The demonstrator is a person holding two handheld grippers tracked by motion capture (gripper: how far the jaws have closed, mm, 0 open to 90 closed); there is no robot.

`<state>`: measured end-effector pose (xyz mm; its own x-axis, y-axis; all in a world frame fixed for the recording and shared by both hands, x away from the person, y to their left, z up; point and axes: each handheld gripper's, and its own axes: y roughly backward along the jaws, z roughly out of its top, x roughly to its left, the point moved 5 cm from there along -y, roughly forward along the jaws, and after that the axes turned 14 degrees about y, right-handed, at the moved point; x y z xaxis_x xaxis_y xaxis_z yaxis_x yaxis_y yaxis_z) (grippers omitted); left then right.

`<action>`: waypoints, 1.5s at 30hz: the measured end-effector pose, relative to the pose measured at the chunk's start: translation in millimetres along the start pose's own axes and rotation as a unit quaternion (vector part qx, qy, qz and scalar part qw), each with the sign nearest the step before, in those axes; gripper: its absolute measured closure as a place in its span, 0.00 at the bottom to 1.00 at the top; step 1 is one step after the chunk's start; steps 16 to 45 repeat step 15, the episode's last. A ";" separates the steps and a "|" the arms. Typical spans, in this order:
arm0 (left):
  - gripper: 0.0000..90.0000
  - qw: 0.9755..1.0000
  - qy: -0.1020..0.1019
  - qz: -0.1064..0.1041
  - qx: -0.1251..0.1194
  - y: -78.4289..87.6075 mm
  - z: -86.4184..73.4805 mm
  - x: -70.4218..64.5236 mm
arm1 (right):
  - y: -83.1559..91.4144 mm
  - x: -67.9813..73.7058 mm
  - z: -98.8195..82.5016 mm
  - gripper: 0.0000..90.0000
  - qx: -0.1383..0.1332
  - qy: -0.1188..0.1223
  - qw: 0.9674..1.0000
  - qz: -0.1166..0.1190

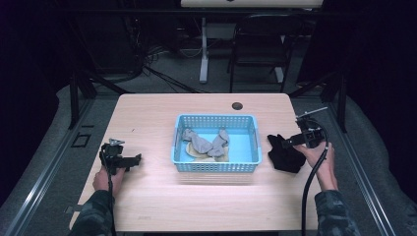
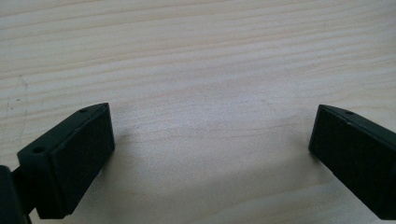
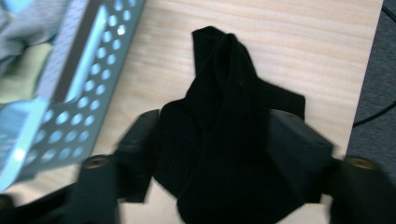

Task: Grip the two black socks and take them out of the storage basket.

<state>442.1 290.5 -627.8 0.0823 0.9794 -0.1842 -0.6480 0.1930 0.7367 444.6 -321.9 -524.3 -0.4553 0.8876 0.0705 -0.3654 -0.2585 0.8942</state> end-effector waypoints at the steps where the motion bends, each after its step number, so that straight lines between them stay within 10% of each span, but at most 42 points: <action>1: 0.00 1.000 0.000 0.000 0.000 0.0 0.0 0.0 | 3.3 1.6 -2.7 0.29 -0.004 0.001 1.000 0.001; 15: 0.00 1.000 0.000 0.000 0.000 -0.1 0.0 0.0 | 17.1 -2.9 -40.2 0.03 -0.024 0.009 1.000 -0.017; 45: 0.00 1.000 0.000 0.000 0.000 -0.1 0.0 0.0 | 17.1 -2.9 -40.2 0.03 -0.024 0.009 1.000 -0.017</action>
